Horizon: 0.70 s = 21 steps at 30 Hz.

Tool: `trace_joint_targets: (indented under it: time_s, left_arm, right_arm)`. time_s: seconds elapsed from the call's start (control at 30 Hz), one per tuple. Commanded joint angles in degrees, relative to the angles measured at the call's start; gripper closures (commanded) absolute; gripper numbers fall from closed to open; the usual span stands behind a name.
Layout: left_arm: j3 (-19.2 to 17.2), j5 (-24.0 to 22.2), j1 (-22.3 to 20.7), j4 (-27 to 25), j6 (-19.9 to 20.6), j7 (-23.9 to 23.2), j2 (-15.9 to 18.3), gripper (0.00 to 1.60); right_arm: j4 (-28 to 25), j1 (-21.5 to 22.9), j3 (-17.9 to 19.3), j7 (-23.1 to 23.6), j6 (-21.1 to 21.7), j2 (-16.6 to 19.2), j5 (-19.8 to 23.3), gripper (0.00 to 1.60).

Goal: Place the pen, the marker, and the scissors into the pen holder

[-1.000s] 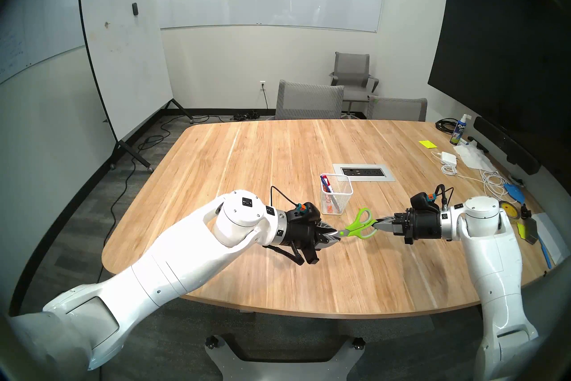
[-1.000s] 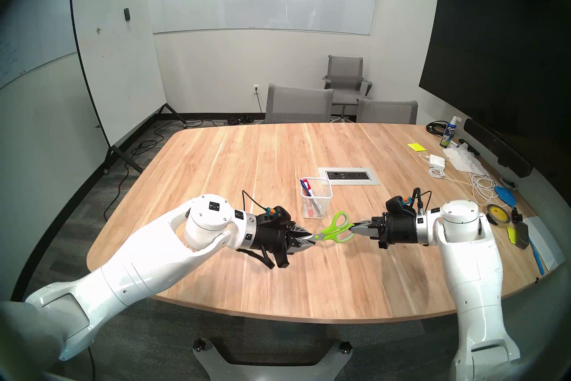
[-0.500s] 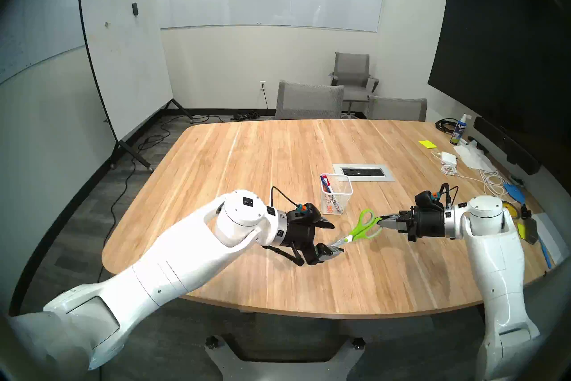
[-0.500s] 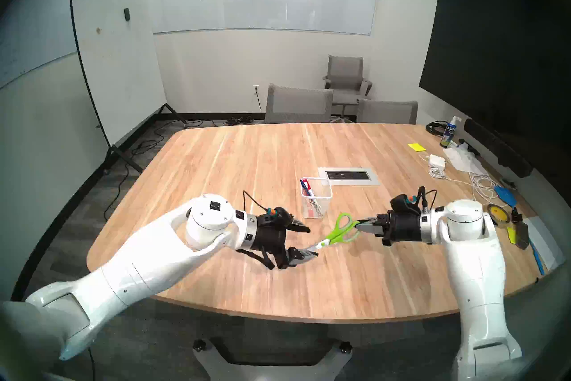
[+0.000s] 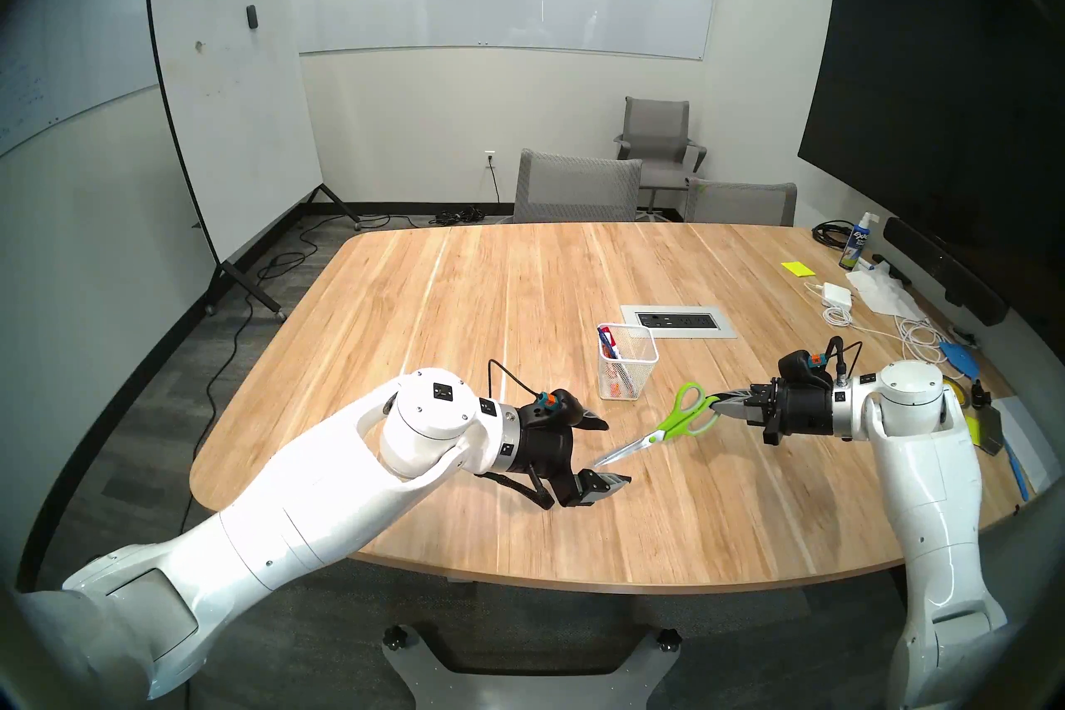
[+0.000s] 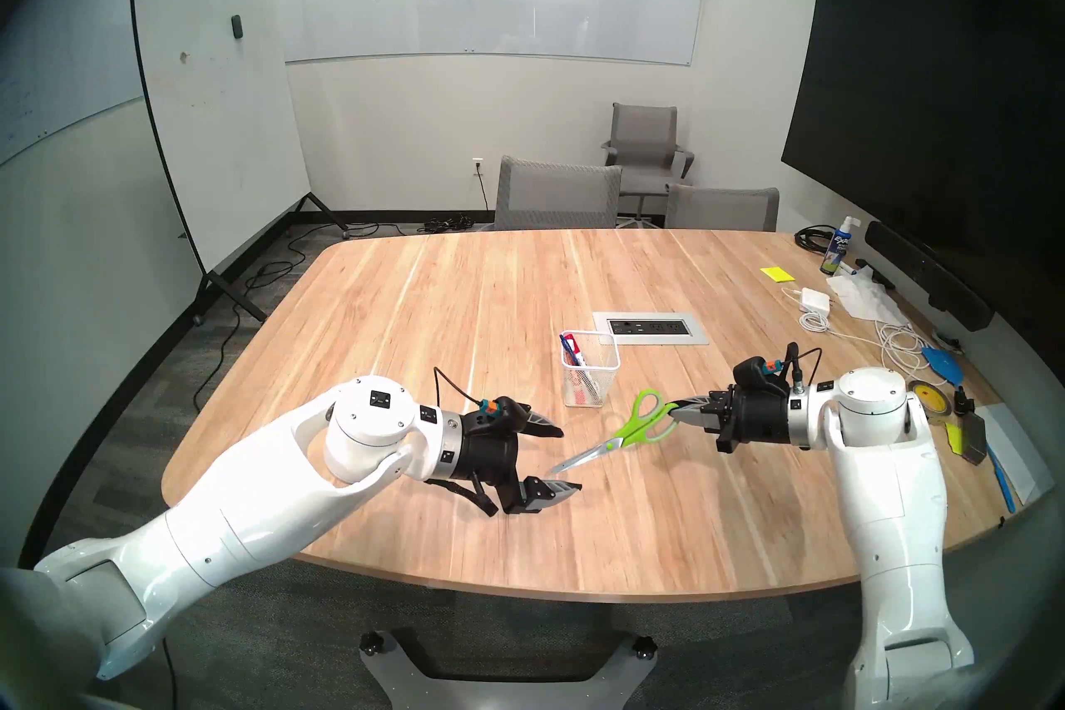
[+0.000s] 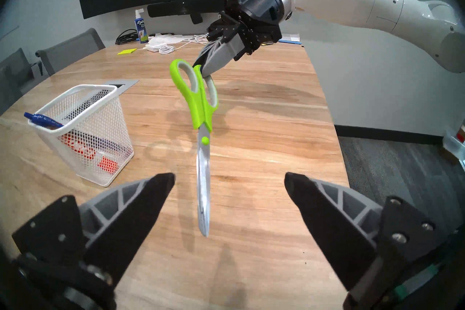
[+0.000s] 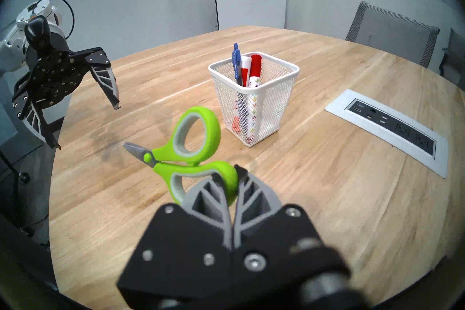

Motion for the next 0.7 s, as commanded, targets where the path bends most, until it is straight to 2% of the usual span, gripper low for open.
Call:
trace_joint_targets:
  time_s: [0.0, 0.3, 0.67]
  left_arm:
    - [-1.0, -1.0, 2.4, -2.9, -0.7, 1.1, 1.3, 0.00]
    - [-1.0, -1.5, 3.1, -2.4, -1.3, 1.8, 1.2, 0.00]
    - [-2.3, -2.3, 5.4, -3.6, -2.6, 3.8, 2.4, 0.00]
  right_arm:
    - [-3.3, 1.1, 1.1, -1.4, -1.2, -0.7, 0.5, 1.60]
    - [-4.8, 3.7, 1.3, -2.8, -1.4, -1.3, 0.5, 1.60]
    - [-5.2, 9.8, -0.1, -5.0, -1.2, -1.4, -0.6, 1.60]
